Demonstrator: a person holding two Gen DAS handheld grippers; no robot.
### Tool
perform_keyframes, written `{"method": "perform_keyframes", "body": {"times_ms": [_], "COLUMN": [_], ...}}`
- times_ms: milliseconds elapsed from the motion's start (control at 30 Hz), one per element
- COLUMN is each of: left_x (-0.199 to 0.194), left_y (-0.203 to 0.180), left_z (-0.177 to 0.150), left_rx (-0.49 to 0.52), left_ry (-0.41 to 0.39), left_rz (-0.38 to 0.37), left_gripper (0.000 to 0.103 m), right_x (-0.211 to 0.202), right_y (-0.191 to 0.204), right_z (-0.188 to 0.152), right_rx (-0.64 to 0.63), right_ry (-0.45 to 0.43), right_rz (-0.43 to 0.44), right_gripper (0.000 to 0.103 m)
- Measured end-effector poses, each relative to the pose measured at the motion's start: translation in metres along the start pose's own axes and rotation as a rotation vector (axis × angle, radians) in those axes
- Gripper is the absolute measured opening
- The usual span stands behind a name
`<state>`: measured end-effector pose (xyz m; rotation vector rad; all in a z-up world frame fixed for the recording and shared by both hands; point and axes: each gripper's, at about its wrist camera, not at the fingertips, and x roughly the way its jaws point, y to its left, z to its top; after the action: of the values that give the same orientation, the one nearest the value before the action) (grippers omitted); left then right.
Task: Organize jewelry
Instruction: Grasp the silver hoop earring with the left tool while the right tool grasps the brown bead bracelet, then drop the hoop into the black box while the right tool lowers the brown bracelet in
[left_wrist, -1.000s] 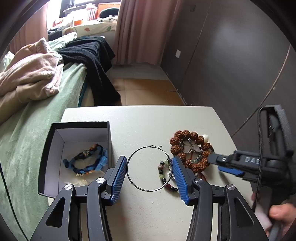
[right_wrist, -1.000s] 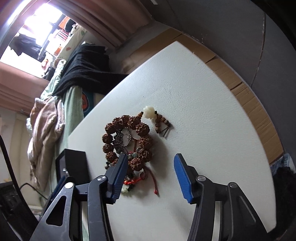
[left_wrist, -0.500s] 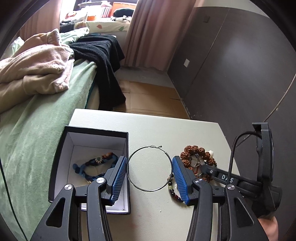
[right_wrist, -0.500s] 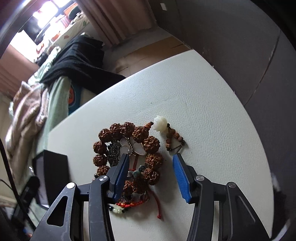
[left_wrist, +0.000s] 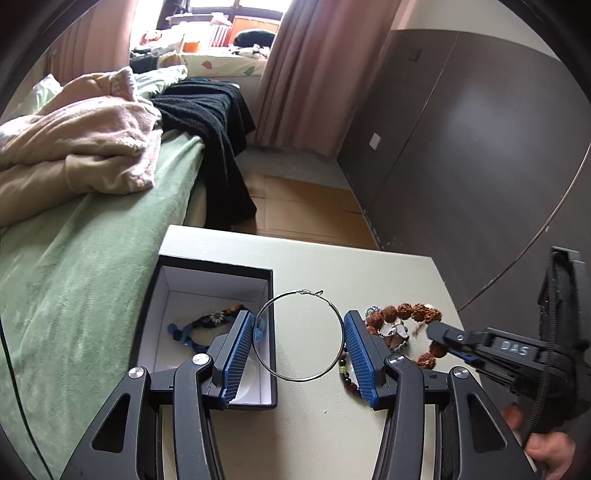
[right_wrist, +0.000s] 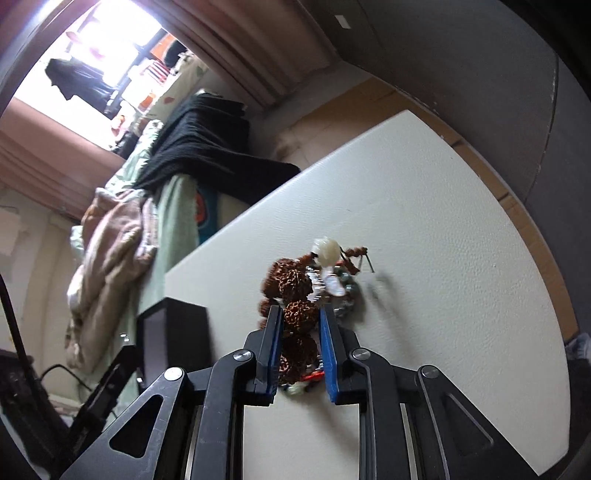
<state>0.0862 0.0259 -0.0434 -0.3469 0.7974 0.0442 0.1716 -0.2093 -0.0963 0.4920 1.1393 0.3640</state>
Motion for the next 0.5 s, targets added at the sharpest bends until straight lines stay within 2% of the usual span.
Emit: {"method": "perform_keyframes", "body": {"times_ms": [67, 200, 500], "left_x": [-0.004, -0.011, -0.024], "left_y": [0.0, 0.005, 0.023], "left_z": [0.0, 0.001, 0.008], "left_rx": [0.0, -0.008, -0.056], "left_ry": [-0.01, -0.027, -0.062], "left_rz": [-0.002, -0.004, -0.011], "left_gripper": [0.052, 0.052, 0.052], "right_x": [-0.009, -0.026, -0.043], "right_y": [0.004, 0.012, 0.044], "right_z": [-0.001, -0.004, -0.01], "right_rx": [-0.007, 0.006, -0.04], "right_ry": [-0.02, -0.051, -0.121], "right_rz": [0.033, 0.155, 0.299], "right_gripper": [0.021, 0.021, 0.021]}}
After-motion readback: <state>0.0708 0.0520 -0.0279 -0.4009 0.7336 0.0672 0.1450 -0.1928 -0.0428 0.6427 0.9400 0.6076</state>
